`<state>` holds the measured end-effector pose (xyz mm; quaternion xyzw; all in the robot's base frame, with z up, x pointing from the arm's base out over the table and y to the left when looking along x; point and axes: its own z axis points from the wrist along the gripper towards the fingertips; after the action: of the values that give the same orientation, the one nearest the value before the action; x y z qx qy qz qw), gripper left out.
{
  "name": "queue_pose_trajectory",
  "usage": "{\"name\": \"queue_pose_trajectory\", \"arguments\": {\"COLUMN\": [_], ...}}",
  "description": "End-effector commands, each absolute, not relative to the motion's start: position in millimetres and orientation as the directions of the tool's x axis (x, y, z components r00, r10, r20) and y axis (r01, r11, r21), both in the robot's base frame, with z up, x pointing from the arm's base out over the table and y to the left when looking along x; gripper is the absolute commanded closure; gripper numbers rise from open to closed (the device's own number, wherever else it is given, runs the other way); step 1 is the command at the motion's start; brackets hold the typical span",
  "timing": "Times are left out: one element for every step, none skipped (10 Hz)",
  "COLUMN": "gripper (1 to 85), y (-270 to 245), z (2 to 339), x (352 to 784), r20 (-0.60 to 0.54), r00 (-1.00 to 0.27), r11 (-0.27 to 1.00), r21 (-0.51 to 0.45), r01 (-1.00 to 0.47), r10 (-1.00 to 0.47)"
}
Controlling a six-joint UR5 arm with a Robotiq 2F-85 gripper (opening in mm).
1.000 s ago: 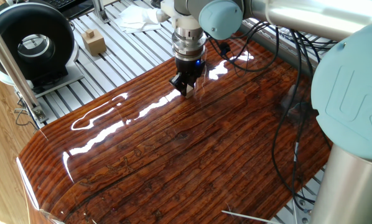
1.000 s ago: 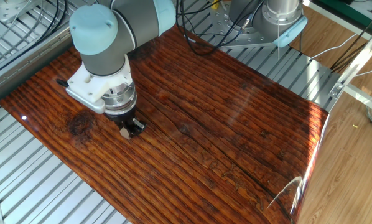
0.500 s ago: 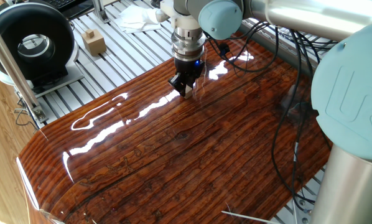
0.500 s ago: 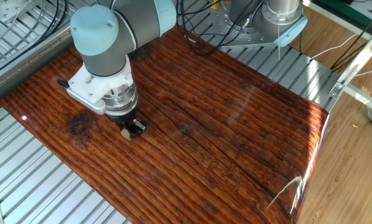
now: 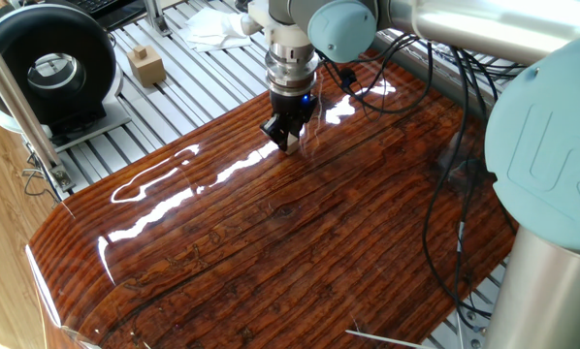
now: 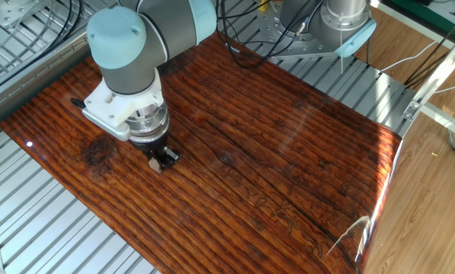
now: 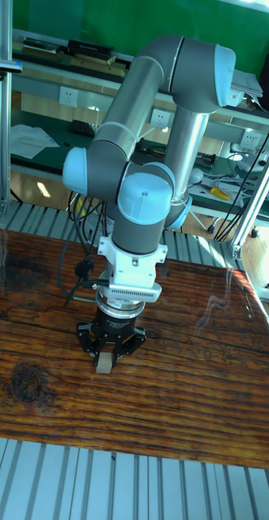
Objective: Hold a small block with the gripper and sweep it from left to right on the table
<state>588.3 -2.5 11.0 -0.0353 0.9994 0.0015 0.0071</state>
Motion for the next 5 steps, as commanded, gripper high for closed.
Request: {"name": "queue_pose_trajectory", "arguments": {"gripper": [84.7, 84.7, 84.7, 84.7, 84.7], "y": [1.3, 1.5, 2.1, 3.3, 5.0], "z": [12.1, 12.0, 11.9, 11.7, 11.5], "x": [590.1, 590.1, 590.1, 590.6, 590.9], "r20": [-0.018, -0.018, -0.018, -0.020, -0.020], "r00": [-0.998, -0.998, -0.998, -0.998, -0.999], "r11": [0.998, 0.998, 0.998, 0.998, 0.999], "r21": [0.015, 0.015, 0.015, 0.015, 0.015], "r01": [-0.058, -0.056, -0.056, -0.053, -0.050], "r10": [-0.057, -0.056, -0.056, -0.053, -0.050]}}
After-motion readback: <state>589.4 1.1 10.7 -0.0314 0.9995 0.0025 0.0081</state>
